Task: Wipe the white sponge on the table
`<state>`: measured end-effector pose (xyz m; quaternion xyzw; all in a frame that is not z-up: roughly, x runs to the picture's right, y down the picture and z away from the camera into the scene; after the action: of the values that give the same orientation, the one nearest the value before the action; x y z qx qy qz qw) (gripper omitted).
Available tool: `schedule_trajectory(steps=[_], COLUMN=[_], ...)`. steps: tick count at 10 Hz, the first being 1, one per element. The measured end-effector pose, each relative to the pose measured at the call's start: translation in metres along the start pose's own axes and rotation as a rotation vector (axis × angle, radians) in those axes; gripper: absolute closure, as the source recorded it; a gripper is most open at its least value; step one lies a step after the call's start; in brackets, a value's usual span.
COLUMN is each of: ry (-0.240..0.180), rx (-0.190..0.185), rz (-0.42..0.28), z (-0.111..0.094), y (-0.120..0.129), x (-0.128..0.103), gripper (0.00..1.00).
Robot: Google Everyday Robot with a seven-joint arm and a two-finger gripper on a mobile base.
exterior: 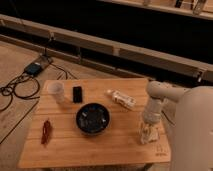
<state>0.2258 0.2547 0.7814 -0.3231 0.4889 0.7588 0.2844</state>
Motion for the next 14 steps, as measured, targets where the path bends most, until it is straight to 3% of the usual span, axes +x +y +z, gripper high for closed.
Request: schedule_trajectory(steps=[4, 9, 12, 14], ry=[-0.082, -0.14, -0.13, -0.081], rx=[-0.033, -0.073, -0.083, -0.081], rz=[-0.061, -0.211, -0.273, -0.3], z=[-0.018, -0.036, -0.034, -0.017], y=[0.027, 0.101, 0.133, 0.148], x=[-0.032, -0.039, -0.021, 0.003], gripper=[1.0, 1.0, 1.0, 1.0])
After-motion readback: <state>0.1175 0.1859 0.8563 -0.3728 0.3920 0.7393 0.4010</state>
